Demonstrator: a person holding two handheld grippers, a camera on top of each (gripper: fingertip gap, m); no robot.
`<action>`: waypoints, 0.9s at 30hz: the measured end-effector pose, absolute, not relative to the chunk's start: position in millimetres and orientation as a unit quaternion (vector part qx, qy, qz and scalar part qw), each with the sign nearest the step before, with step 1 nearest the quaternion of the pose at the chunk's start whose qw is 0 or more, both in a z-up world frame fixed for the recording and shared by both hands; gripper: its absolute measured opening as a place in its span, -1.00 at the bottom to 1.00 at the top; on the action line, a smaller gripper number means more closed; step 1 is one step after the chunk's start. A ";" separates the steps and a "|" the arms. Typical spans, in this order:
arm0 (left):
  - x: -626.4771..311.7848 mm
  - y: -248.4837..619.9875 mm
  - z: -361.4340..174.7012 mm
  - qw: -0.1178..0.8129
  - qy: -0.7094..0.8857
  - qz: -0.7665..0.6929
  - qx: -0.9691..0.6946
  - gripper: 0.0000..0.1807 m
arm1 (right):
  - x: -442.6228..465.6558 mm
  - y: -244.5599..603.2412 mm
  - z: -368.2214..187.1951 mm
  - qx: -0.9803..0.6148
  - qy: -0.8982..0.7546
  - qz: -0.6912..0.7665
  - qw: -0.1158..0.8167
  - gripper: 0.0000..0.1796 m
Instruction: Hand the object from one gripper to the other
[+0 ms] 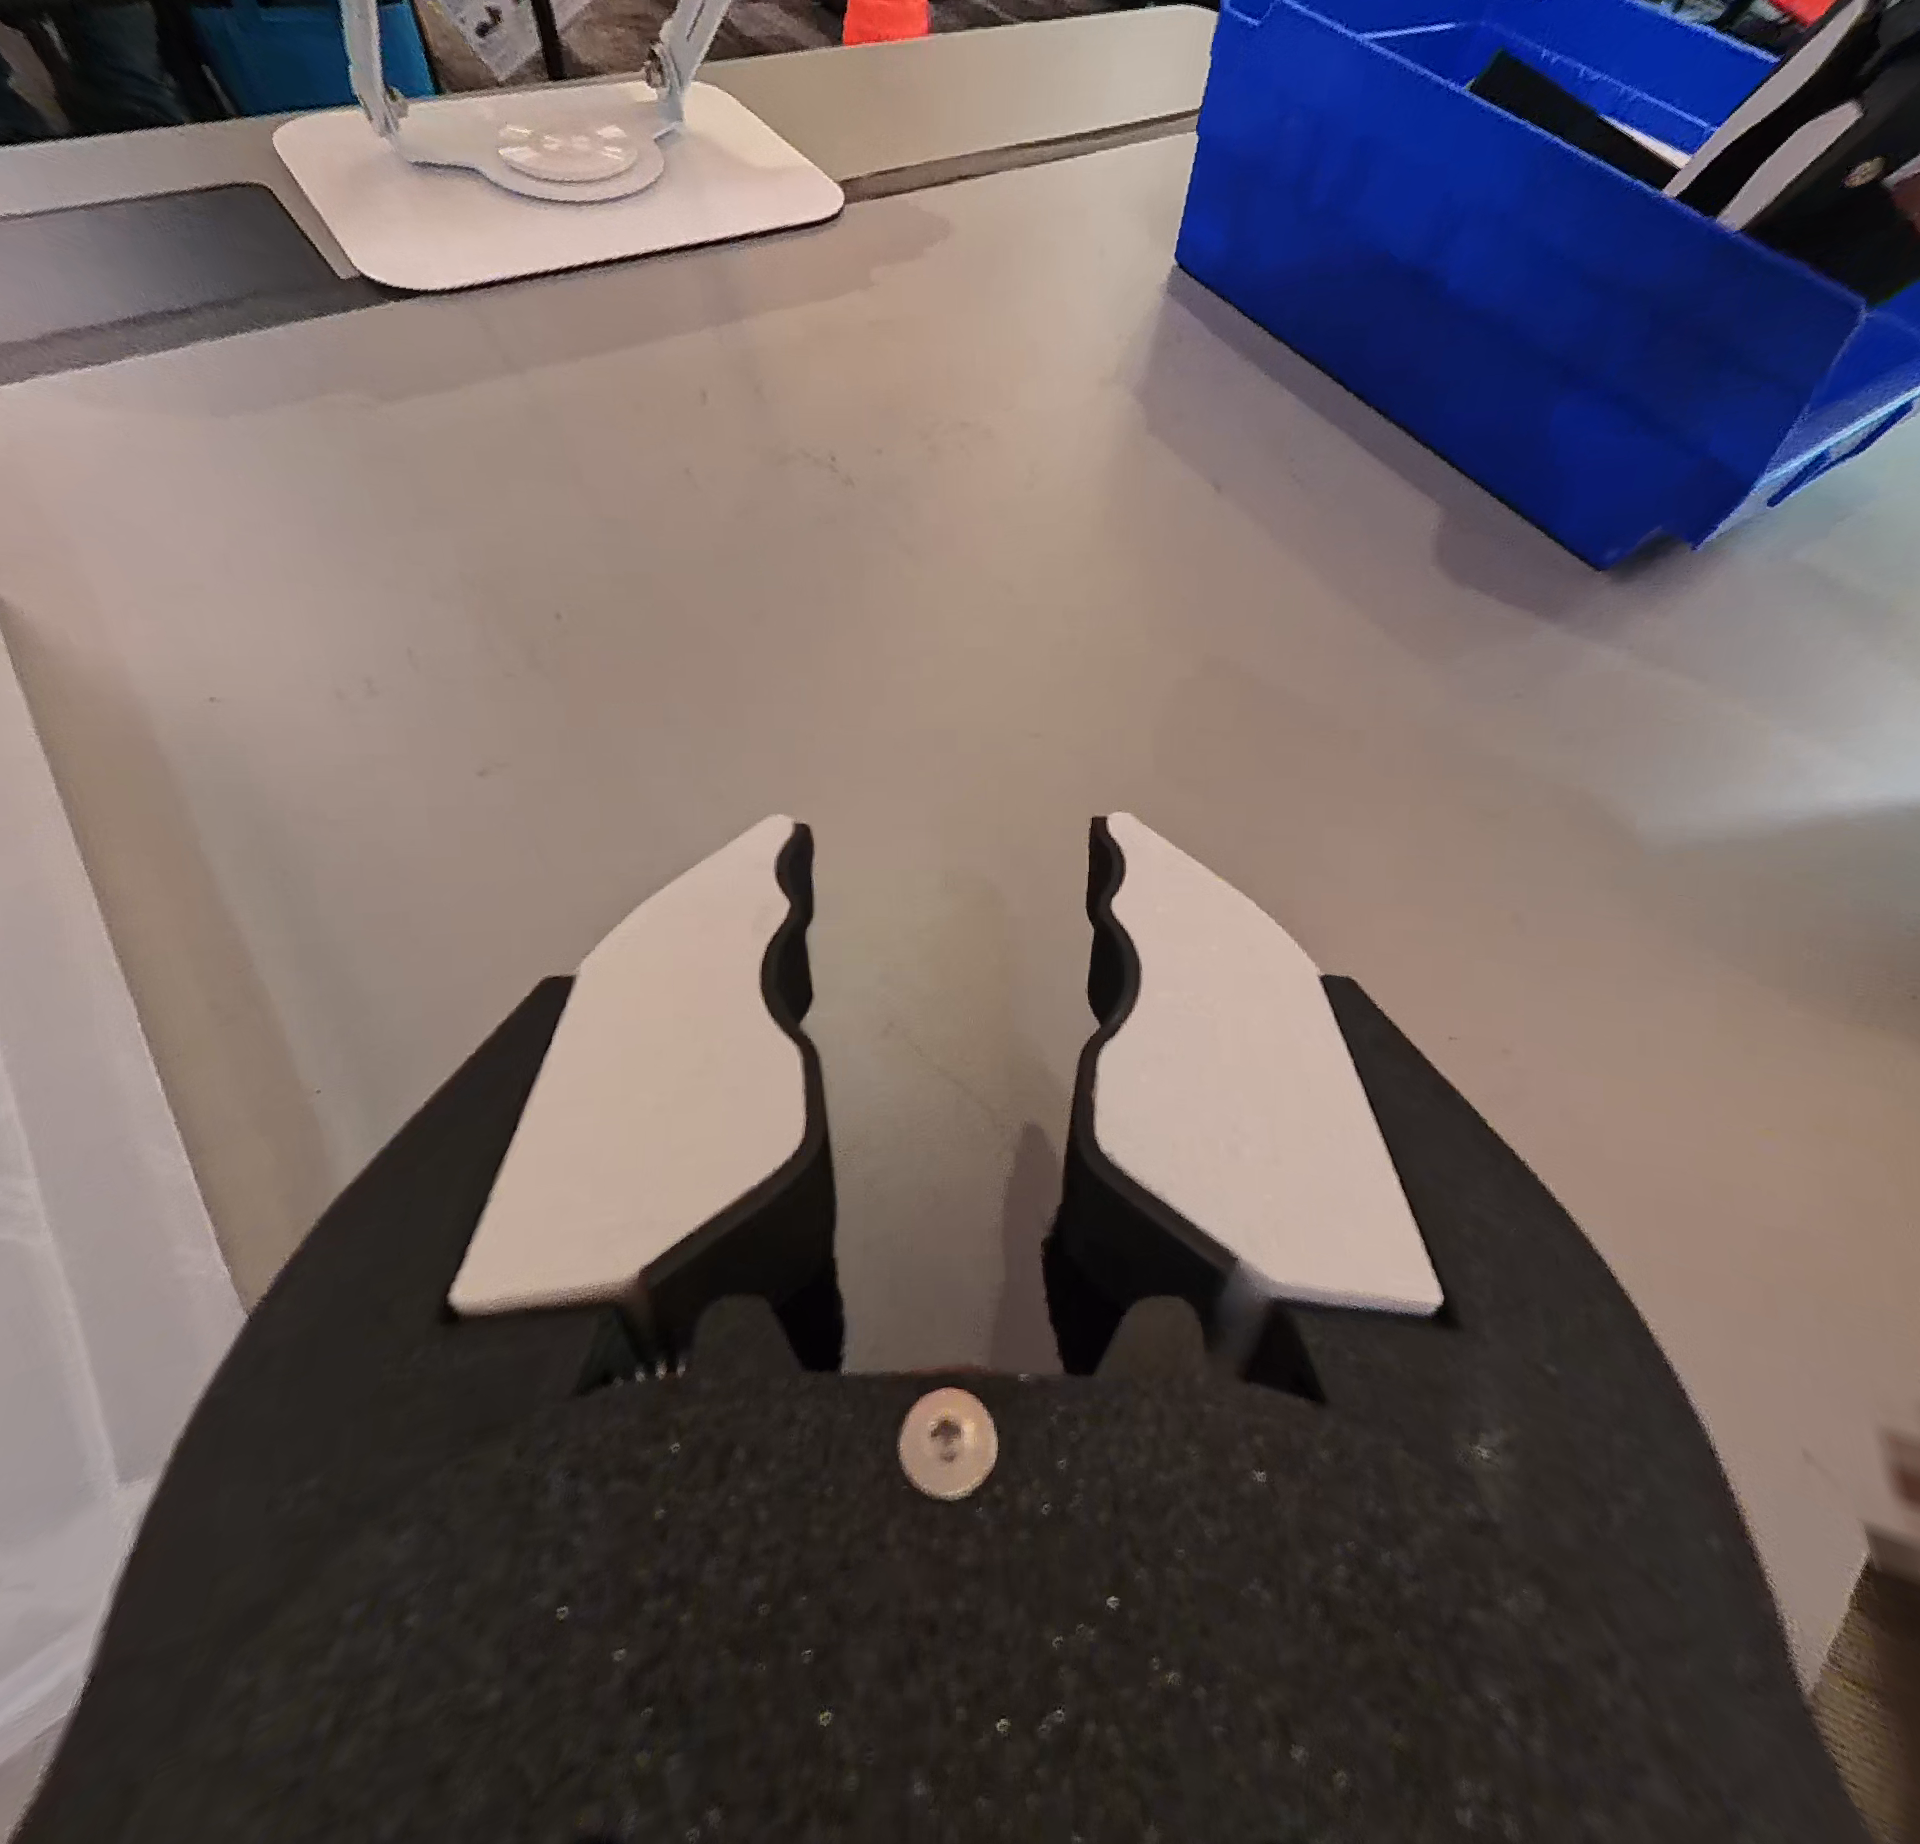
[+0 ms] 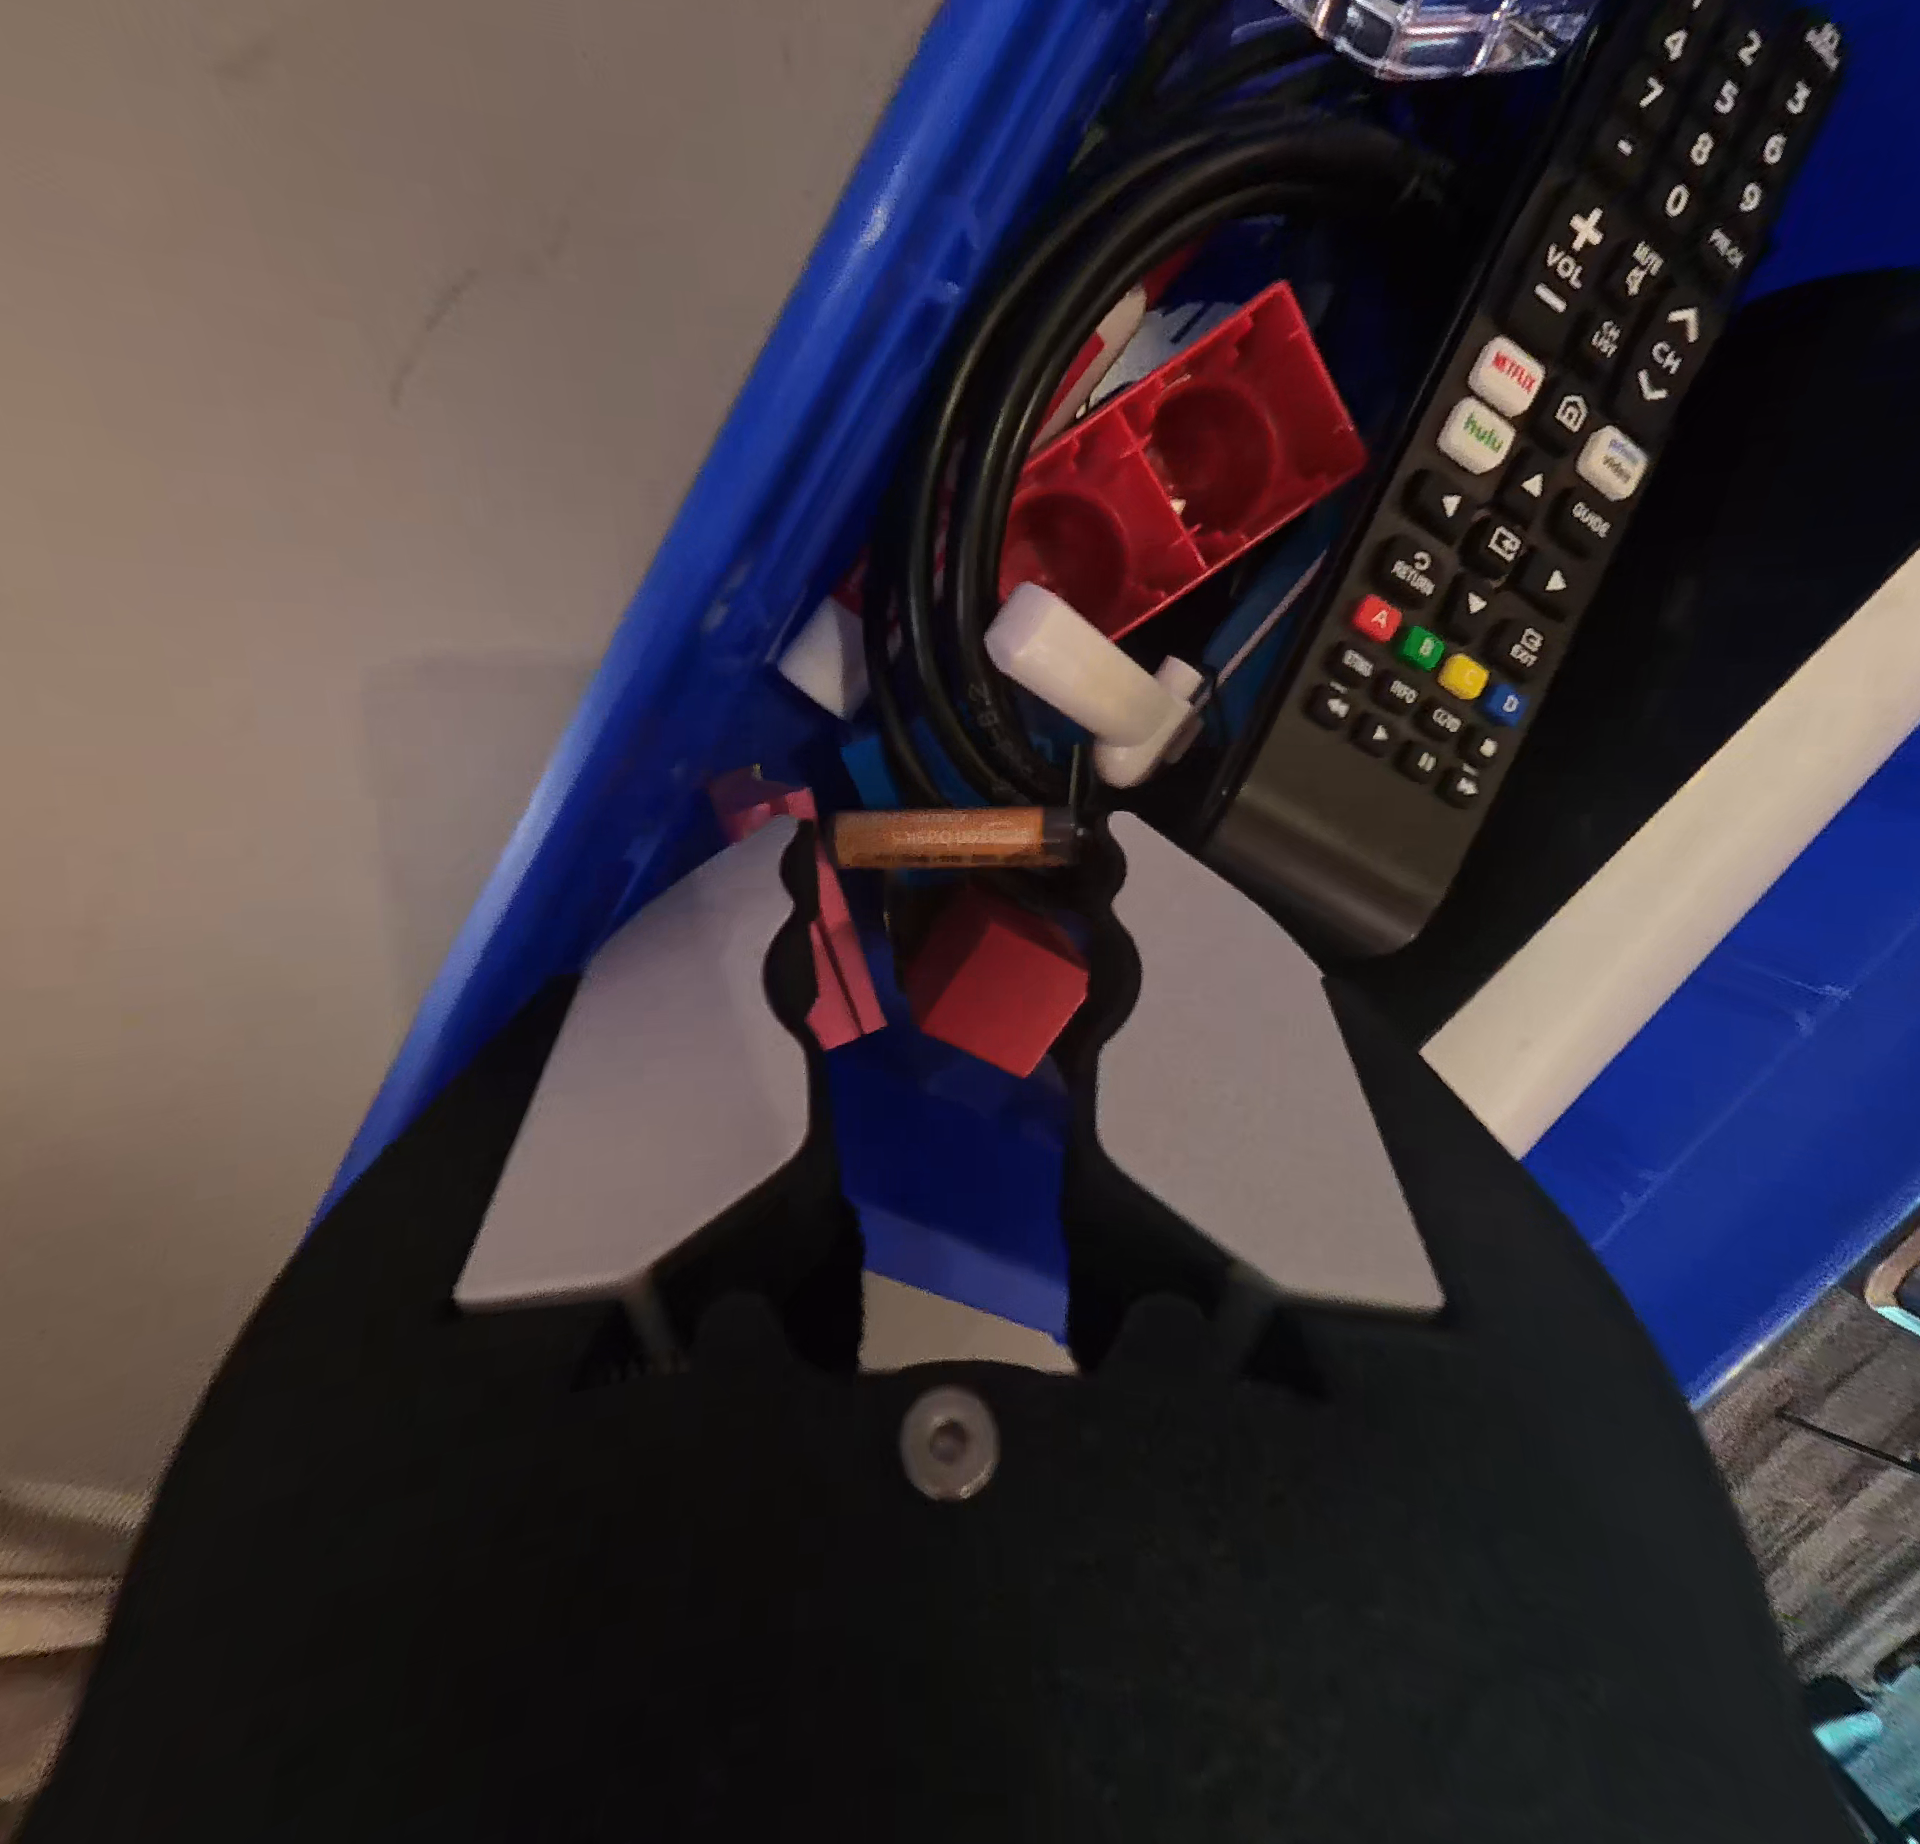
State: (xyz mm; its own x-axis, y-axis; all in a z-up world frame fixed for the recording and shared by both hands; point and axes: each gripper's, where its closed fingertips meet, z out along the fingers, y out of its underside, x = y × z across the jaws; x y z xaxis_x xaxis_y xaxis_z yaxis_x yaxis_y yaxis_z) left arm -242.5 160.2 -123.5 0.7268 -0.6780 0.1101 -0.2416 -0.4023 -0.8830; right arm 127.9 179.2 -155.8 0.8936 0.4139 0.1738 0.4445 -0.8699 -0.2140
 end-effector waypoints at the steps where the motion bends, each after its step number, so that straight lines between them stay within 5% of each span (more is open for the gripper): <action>1: -243.7 159.4 -122.3 0.468 0.282 -0.228 -0.806 -0.40 | 127.4 177.1 -150.6 -0.965 -0.223 -0.058 0.129 -0.37; 11: -241.9 107.2 -120.3 0.462 0.275 -0.241 -0.808 -0.27 | 15.5 157.3 8.9 -0.801 -0.327 0.070 0.497 -0.22; 17: -269.4 113.9 -116.6 0.480 0.236 -0.222 -0.815 -0.27 | -128.5 102.4 -89.8 -0.737 -0.336 0.349 0.471 -0.28; 27: -410.2 153.1 -65.5 0.545 0.082 -0.164 -0.818 -0.33 | -158.3 85.9 -124.6 -0.718 -0.386 0.357 0.457 -0.36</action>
